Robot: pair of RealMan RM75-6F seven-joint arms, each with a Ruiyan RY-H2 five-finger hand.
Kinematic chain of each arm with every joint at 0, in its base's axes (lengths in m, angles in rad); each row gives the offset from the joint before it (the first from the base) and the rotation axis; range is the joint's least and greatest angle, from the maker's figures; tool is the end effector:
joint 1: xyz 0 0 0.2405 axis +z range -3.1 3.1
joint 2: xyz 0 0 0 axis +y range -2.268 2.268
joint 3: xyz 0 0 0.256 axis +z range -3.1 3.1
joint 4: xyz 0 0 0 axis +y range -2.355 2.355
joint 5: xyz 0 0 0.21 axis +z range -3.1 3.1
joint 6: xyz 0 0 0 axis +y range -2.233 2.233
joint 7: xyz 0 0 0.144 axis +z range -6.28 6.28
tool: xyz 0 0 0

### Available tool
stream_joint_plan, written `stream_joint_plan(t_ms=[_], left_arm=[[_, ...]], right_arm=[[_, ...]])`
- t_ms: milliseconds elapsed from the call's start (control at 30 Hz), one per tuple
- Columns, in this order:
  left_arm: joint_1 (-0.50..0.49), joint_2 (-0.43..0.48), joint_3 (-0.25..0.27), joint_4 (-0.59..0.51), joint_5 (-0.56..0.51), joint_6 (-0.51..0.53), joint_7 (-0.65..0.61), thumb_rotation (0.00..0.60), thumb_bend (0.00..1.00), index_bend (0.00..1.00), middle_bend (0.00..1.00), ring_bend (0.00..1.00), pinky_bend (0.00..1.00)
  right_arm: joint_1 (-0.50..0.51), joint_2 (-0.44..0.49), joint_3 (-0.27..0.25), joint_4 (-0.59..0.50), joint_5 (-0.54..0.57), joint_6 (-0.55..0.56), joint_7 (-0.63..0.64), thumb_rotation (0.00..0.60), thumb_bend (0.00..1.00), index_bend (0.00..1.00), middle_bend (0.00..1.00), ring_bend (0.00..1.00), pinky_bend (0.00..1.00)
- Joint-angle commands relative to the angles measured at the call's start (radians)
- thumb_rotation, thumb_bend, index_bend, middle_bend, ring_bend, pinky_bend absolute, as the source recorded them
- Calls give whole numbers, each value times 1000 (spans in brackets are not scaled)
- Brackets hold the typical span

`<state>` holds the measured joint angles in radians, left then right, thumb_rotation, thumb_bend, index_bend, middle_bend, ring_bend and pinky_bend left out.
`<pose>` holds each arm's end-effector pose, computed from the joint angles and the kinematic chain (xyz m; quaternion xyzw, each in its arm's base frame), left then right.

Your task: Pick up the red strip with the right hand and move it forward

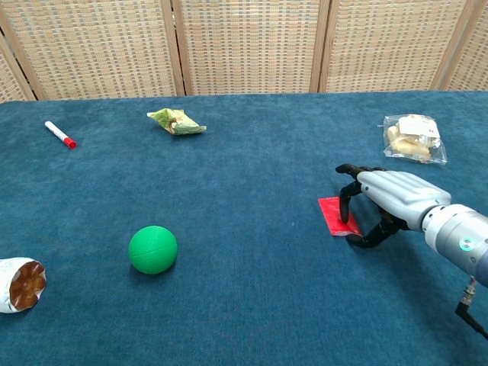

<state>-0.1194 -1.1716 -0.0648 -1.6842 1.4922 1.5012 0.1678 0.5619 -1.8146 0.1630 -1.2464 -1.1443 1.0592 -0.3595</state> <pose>-0.2840 0.1923 0.1411 -0.6032 -0.3587 -0.3941 0.5934 -0.1960 -0.3045 -0.0755 0.6910 -0.4327 0.3491 0.4620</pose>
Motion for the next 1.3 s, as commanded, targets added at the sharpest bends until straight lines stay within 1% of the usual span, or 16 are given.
stream_joint_plan(t_ms=[33,133,333,433,800,1067,1300], left_arm=[[0,0,-1,0,-1,0,0,600,66,0,0,0,125],[0,1,-1,-1,-1,0,-1,600,66,0,0,0,125],[-1,2,-1,-2,-1,-2,-2,600,66,0,0,0,125],[-1,2,-1,-3,-1,-2,-2,600,66,0,0,0,125],[-1,3,-1,-3,0,-1,-4,600,66,0,0,0,125],[-2,3,-2,-3,-1,-2,-4,600,66,0,0,0,125],[-2,4,-2,-5,-2,-1,-6,600,66,0,0,0,125]], right_arm=[[1,-6,2,7,-1,-1,2,600,386,526,0,0,0],[1,-6,3,7,-1,-2,2,600,390,531,0,0,0],[1,-1,1,3,4,-10,-5,600,477,578,9,0,0],[0,-1,1,1,7,-12,-8,600,501,602,19,0,0],[0,3,2,-7,14,-19,-16,600,536,615,29,0,0],[3,6,5,-13,20,-26,-22,600,581,618,30,0,0],[5,7,7,-18,23,-27,-28,600,585,620,31,0,0]])
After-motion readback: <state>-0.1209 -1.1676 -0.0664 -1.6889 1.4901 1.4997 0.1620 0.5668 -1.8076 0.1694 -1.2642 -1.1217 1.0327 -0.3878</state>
